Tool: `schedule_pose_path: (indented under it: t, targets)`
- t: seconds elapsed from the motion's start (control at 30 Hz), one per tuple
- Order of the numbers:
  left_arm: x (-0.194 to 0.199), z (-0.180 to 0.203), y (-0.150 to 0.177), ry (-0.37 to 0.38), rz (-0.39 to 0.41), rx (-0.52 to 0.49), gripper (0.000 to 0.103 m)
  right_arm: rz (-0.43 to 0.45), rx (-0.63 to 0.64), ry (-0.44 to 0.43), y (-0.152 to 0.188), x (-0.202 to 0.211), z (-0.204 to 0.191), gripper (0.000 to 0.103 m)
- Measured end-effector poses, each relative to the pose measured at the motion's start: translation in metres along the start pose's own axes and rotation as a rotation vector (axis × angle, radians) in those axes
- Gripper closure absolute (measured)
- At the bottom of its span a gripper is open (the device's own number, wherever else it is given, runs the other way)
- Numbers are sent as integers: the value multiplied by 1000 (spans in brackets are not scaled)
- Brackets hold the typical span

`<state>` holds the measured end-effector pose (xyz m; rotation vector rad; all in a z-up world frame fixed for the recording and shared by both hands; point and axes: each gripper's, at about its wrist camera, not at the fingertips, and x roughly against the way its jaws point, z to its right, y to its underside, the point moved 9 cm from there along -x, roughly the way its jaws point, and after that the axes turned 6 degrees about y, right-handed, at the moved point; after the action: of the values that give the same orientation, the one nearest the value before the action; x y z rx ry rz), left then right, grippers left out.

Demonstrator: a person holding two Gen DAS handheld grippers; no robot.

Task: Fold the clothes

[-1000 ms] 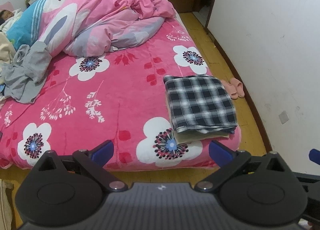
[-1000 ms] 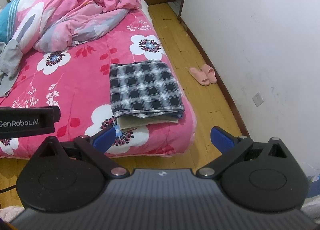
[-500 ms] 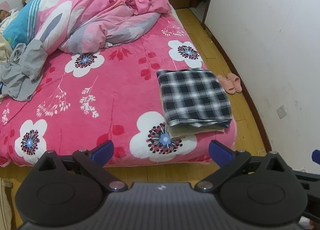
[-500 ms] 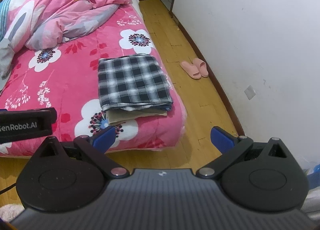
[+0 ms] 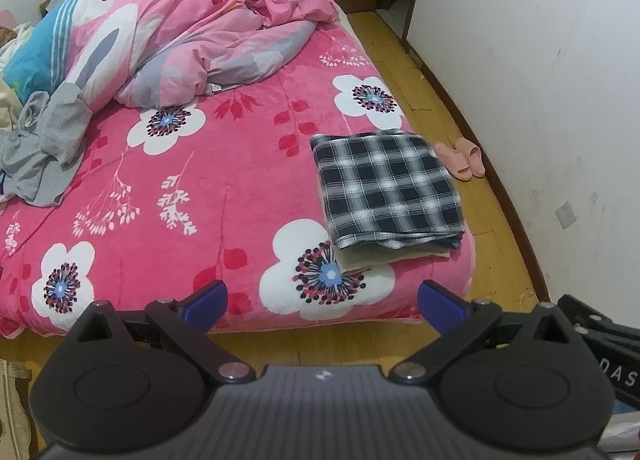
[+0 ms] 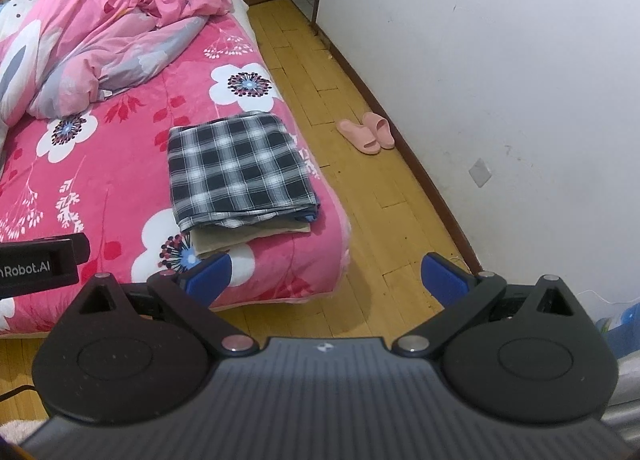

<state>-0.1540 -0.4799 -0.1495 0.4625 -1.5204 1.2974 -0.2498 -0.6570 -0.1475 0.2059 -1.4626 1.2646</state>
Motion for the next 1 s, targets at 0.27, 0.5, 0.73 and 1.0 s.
schedule_pose_path:
  t: [0.27, 0.5, 0.73, 1.0]
  targets:
    - [-4, 0, 6, -5, -25, -13, 1, -8, 5, 4, 2, -2, 0, 2]
    - [-4, -2, 8, -10, -29, -10, 1, -23, 11, 8, 6, -3, 0, 2]
    - [-3, -5, 9, -7, -30, -9, 1, -20, 31, 8, 6, -1, -5, 2]
    - [-4, -7, 8, -8, -32, 2, 1, -18, 43, 11, 4, -1, -8, 2]
